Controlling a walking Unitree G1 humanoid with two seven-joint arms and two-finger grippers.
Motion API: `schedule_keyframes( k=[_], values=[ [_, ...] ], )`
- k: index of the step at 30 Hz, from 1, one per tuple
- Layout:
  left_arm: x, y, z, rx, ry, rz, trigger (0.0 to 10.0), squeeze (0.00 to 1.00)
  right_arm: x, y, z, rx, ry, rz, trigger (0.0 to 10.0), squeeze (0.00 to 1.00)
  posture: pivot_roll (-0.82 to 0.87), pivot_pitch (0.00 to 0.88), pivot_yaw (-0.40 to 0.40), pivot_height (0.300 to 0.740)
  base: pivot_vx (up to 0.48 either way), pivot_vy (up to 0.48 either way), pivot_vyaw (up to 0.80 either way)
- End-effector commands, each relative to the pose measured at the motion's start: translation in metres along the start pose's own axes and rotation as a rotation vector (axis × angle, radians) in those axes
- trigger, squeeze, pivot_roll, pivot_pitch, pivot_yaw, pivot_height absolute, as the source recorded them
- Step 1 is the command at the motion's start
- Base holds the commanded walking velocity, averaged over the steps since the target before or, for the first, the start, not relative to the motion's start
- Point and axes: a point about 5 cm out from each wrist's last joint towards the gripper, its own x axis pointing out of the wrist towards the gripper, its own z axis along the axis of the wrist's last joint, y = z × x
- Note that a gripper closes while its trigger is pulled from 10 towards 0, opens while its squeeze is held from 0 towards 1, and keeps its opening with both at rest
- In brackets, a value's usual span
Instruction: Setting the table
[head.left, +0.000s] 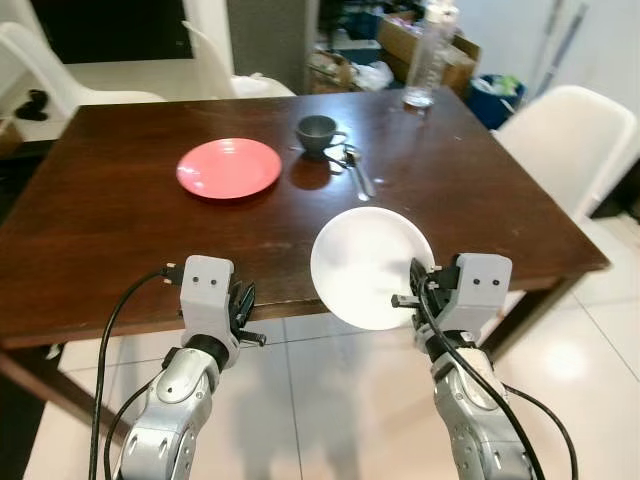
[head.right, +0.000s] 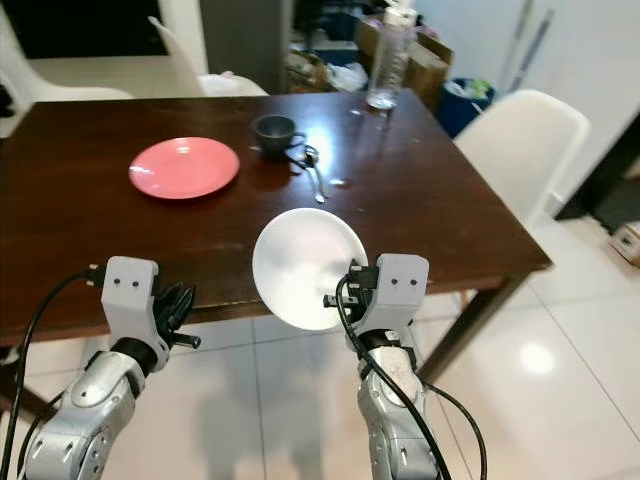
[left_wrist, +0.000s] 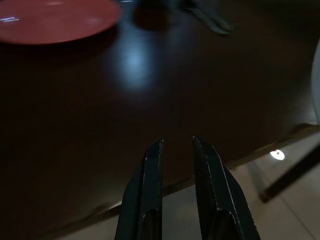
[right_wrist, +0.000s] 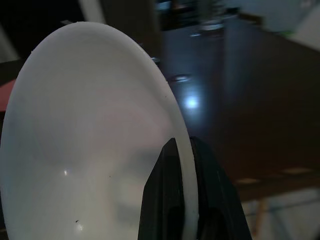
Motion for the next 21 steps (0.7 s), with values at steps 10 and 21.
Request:
schedule_keyframes(
  k=[10, 21],
  values=[
    [0.0004, -0.0016, -0.0037, 0.001, 0.019, -0.003, 10.0, 0.00, 0.0012, -0.0018, -0.0010, 0.012, 0.013, -0.008, 10.0, 0.00, -0.11, 0.018, 0.050, 0.740, 0.000, 0.000, -0.80],
    [0.0002, -0.0017, -0.0053, -0.001, 0.024, -0.001, 10.0, 0.00, 0.0011, -0.0019, -0.0015, 0.013, 0.017, -0.009, 10.0, 0.00, -0.11, 0.018, 0.049, 0.740, 0.000, 0.000, -0.80]
  ],
)
